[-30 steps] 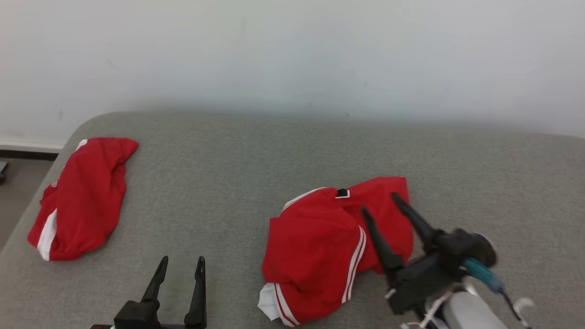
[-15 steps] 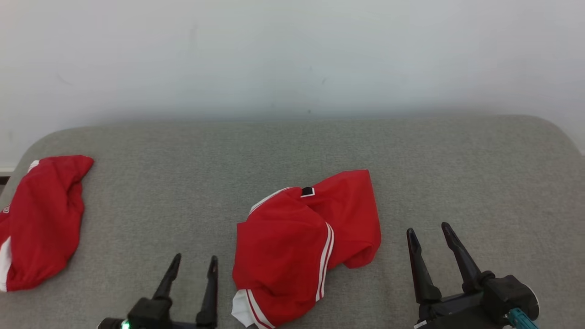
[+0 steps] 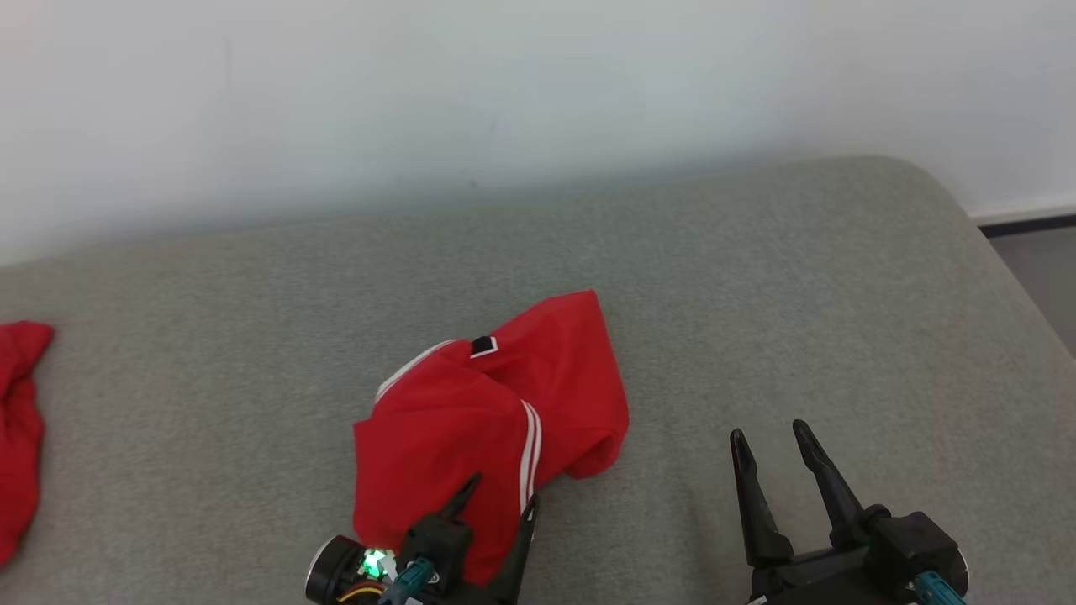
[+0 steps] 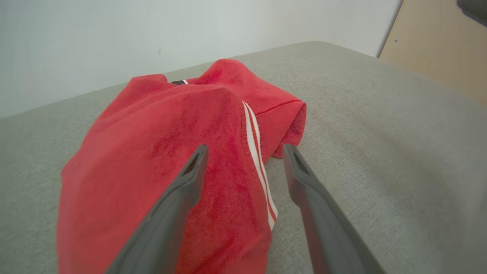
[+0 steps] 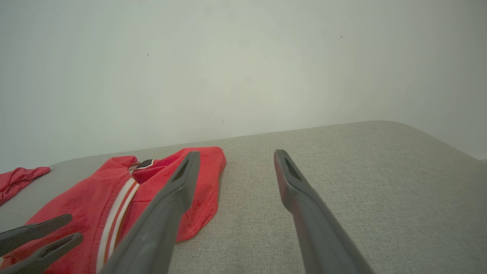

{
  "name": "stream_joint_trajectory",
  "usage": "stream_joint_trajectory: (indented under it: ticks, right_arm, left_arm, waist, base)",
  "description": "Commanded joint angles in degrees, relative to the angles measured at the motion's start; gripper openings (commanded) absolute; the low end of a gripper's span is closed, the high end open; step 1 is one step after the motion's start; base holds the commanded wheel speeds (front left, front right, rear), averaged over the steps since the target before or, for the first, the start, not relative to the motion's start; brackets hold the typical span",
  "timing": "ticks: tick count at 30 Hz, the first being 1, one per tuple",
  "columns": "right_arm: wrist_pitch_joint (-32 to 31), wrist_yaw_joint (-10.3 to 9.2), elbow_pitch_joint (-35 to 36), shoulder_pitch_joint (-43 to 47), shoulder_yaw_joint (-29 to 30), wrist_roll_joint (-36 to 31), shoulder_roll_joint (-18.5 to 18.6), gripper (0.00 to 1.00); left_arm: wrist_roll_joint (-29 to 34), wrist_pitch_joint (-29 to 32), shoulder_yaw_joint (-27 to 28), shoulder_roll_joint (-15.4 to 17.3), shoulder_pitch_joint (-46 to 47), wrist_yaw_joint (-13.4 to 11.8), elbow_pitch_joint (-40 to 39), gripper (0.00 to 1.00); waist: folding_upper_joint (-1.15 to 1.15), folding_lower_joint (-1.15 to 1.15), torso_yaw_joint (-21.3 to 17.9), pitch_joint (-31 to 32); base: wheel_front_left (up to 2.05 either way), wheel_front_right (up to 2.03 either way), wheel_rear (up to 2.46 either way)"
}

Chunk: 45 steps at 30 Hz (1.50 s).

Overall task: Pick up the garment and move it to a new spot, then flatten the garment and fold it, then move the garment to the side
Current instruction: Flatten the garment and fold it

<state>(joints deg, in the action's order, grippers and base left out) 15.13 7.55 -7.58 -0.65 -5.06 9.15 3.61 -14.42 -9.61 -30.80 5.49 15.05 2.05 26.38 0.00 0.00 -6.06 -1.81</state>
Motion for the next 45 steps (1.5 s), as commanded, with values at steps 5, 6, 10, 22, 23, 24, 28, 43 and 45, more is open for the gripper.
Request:
stream_joint_trajectory:
  ticks: [5,6,10,22,23,24,28,43,45]
  right_arm:
    - [0.02,-0.13,-0.30,-0.62,0.15,0.49,-0.55,1.00]
    - [0.02,-0.13,-0.30,-0.68,0.21,0.61,-0.59,1.00]
    - [0.02,-0.13,-0.50,-1.13,0.26,0.61,-0.72,1.00]
    - [0.02,-0.13,-0.33,0.66,1.30,-0.03,-0.76,1.00]
    - [0.02,-0.13,-0.46,1.02,1.59,0.12,-0.77,1.00]
    - [0.02,-0.13,-0.51,1.30,1.74,0.29,-0.78,1.00]
    - [0.02,-0.13,-0.79,2.33,2.16,0.38,-0.78,1.00]
    - [0.02,-0.13,-4.03,1.15,1.21,0.17,-0.77,1.00]
    - [0.02,-0.13,-4.32,0.96,1.35,0.11,-0.77,1.00]
  left_arm:
    - [0.43,0.38,-1.18,-1.02,2.22,-0.71,7.04,1.00]
    - [0.15,0.44,-1.39,-1.23,2.50,-0.84,8.53,1.00]
    - [-0.55,0.06,-1.91,-1.70,3.37,-1.44,14.51,1.00]
    - [-6.20,-5.04,-4.48,-2.67,7.70,0.46,17.14,0.00]
    - [-7.47,-5.29,-4.52,-2.61,7.73,0.46,14.54,0.00]
    - [-8.18,-5.34,-4.53,-2.50,7.84,0.48,11.91,0.00]
    - [-9.48,-5.57,-0.96,-1.16,7.59,-1.96,1.50,0.00]
    - [-15.60,-5.60,16.52,11.34,-6.10,-11.08,-3.48,0.00]
    - [-16.10,-5.60,17.18,11.08,-7.37,-10.91,-1.55,0.00]
  waist:
    - [0.00,0.00,-4.58,-2.82]
    - [0.00,0.00,-4.84,-2.94]
    - [0.00,0.00,-5.57,-2.98]
    - [0.00,0.00,-1.40,-0.33]
    - [0.00,0.00,-0.45,-0.08]
    - [0.00,0.00,0.44,0.19]
    - [0.00,0.00,4.16,1.32]
    - [0.00,0.00,4.66,0.78]
    - [0.00,0.00,4.40,0.42]
  base:
    - [0.00,0.00,0.00]
    - [0.00,0.00,0.00]
    - [0.00,0.00,0.00]
    - [0.00,0.00,0.00]
    - [0.00,0.00,0.00]
    - [0.00,0.00,0.00]
    - [0.00,0.00,0.00]
    - [0.00,0.00,0.00]
    - [0.00,0.00,0.00]
